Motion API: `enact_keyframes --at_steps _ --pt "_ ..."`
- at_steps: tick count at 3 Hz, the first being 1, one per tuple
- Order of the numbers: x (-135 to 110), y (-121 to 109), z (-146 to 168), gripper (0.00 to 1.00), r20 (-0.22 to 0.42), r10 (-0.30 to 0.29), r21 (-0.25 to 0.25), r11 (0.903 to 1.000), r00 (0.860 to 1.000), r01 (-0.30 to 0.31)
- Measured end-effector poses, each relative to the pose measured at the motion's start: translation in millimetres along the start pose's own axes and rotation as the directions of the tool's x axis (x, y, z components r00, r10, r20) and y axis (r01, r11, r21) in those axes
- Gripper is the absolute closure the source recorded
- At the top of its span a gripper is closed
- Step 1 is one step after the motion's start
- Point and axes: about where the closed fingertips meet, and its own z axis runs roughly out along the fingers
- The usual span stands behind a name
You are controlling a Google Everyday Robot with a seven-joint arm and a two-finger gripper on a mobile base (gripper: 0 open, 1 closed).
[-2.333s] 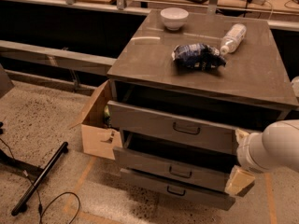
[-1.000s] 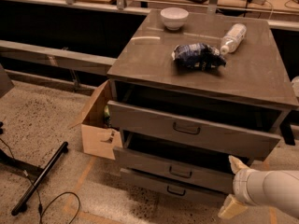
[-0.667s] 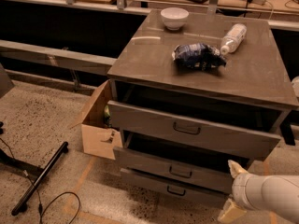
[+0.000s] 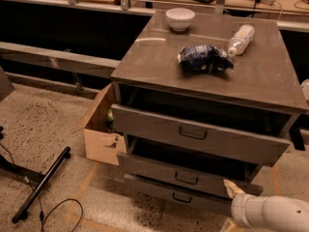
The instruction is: Open bottom drawer
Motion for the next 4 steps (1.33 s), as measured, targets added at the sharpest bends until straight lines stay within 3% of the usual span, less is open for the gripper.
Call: enact_keyframes --at_steps 1,2,3,4 --pt "15 29 51 0.0 0.068 -0.02 -0.067 0.9974 0.997 0.025" --pt "15 29 51 0.0 0.068 -0.021 -0.067 0.9974 0.997 0.025" --pt "22 31 73 0.0 0.065 -0.028 -0.062 0.9975 0.997 0.032" --pt "30 26 99 0.16 0.082 -0.057 -0.048 0.997 0.995 0.061"
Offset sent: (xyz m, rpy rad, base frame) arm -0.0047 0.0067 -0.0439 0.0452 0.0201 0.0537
